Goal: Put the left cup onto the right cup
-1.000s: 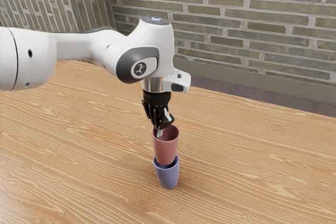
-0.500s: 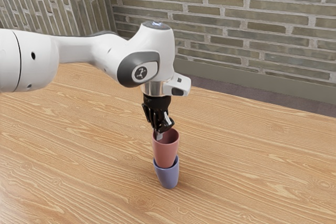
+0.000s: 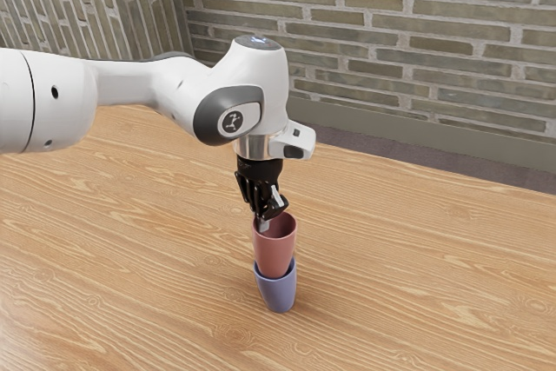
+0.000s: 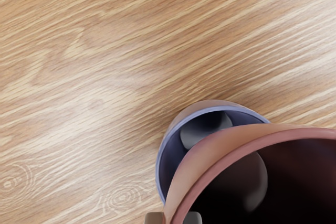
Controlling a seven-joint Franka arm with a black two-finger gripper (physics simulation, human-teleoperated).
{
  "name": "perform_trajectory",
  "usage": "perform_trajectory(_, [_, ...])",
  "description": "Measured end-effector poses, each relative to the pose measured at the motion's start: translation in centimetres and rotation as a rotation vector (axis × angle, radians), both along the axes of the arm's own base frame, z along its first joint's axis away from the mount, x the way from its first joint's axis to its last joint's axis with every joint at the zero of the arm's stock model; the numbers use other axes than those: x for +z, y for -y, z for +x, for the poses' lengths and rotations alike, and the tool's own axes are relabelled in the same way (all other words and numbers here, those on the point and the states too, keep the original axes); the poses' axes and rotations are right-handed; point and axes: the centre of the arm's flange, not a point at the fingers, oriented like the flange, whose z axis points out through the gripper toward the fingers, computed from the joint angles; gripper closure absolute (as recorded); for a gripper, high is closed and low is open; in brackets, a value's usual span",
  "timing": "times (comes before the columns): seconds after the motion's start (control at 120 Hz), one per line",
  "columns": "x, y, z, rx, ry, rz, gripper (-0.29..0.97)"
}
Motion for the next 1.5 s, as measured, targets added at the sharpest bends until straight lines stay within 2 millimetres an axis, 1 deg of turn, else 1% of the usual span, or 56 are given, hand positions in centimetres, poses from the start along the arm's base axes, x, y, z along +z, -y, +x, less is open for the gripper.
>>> perform_trajectory(0.375, [-0.1, 0.0, 0.0, -0.001, -0.001, 0.001, 0.78])
perform_trajectory(0.817, [-1.5, 0.0, 0.3, 0.0, -0.017, 0.009, 0.78])
perform_trajectory(0.975, [-1.7, 0.1, 0.3, 0.001, -0.017, 0.008, 0.77])
perform_trajectory(1.075, [-1.7, 0.1, 0.3, 0.001, -0.018, 0.004, 0.72])
perform_trajectory(1.342, [-1.8, 0.2, 0.4, 0.0, -0.018, -0.001, 0.53])
perform_trajectory(1.408, [-1.8, 0.2, 0.4, -0.001, -0.017, -0.002, 0.44])
perform_trajectory(1.5, [-1.8, 0.2, 0.4, -0.003, -0.016, -0.003, 0.29])
